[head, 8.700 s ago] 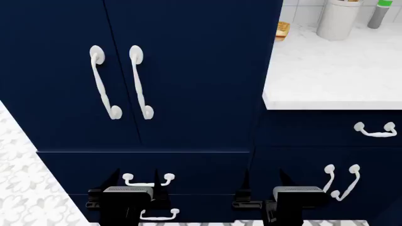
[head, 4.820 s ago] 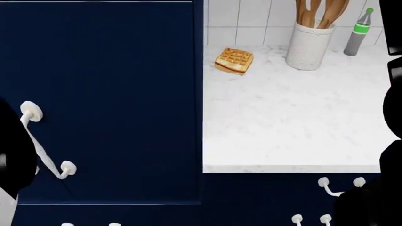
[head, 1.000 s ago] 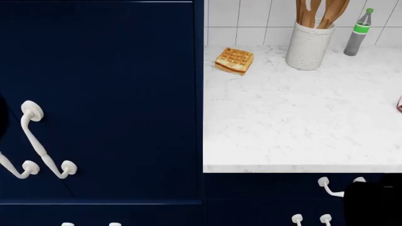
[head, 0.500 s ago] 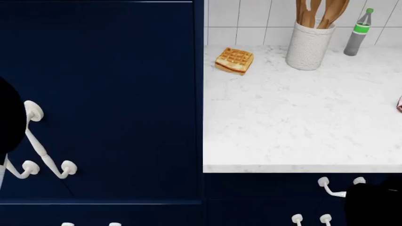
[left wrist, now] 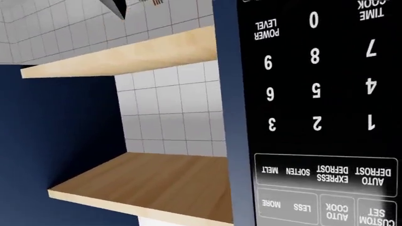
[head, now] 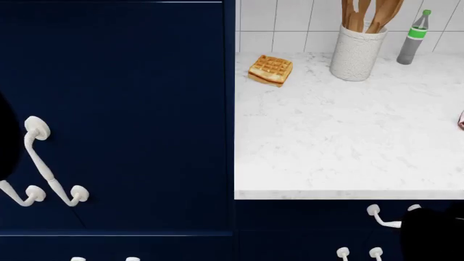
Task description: Open the microwave door
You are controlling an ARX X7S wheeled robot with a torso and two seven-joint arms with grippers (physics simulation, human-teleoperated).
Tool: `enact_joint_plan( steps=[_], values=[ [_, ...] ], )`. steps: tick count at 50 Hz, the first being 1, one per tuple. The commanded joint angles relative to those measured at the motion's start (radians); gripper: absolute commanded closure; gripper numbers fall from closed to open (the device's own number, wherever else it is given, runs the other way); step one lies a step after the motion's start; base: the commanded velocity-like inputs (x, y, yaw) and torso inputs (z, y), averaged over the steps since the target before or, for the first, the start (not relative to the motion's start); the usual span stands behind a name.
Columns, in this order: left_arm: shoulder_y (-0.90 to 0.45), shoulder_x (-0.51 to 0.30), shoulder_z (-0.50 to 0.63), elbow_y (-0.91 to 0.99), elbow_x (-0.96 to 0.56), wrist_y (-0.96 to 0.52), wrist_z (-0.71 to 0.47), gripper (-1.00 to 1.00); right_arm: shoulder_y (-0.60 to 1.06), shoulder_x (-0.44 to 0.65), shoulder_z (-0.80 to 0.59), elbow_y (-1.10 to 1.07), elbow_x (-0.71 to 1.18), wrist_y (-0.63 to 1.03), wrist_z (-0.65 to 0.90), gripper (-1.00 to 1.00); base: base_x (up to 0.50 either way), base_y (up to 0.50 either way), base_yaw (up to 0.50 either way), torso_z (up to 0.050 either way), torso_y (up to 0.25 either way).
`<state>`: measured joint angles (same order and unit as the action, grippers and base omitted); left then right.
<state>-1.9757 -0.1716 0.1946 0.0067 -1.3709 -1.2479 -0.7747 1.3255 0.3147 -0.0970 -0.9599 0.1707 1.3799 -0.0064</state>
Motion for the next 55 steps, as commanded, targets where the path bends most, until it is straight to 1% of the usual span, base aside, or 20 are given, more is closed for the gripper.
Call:
enact_joint_plan(
  steps=[1, 17, 38, 41, 47, 52, 55],
  values=[
    [-0.028, -0.028, 0.063, -0.103, 0.126, 0.067, 0.109, -1.0, 0.013, 0.002, 0.001, -0.008, 0.007, 0.018, 0.003, -1.0, 0.0, 0.0, 0.0, 0.0, 0.0],
    [-0.04, -0.057, 0.098, -0.163, 0.197, 0.125, 0.166, -1.0, 0.002, 0.005, -0.003, 0.003, 0.011, -0.001, 0.011, -1.0, 0.0, 0.0, 0.0, 0.0, 0.0],
    [-0.037, -0.105, 0.102, -0.193, 0.228, 0.161, 0.191, -1.0, 0.011, 0.006, -0.001, -0.004, 0.024, 0.014, 0.017, -1.0, 0.0, 0.0, 0.0, 0.0, 0.0],
    [-0.029, -0.111, 0.097, -0.186, 0.224, 0.162, 0.185, -1.0, 0.013, 0.006, -0.002, -0.004, 0.025, 0.015, 0.018, -1.0, 0.0, 0.0, 0.0, 0.0, 0.0],
    [0.012, -0.124, 0.057, -0.117, 0.178, 0.147, 0.129, -1.0, 0.008, 0.007, -0.001, -0.004, 0.028, 0.013, 0.02, -1.0, 0.0, 0.0, 0.0, 0.0, 0.0],
    [0.027, -0.132, 0.028, -0.095, 0.157, 0.153, 0.102, -1.0, 0.011, 0.008, -0.004, -0.003, 0.029, 0.016, 0.025, -1.0, 0.0, 0.0, 0.0, 0.0, 0.0],
    [0.041, -0.139, 0.005, -0.064, 0.131, 0.148, 0.074, -1.0, -0.001, 0.009, -0.011, 0.012, 0.026, -0.011, 0.028, -1.0, 0.0, 0.0, 0.0, 0.0, 0.0]
  ],
)
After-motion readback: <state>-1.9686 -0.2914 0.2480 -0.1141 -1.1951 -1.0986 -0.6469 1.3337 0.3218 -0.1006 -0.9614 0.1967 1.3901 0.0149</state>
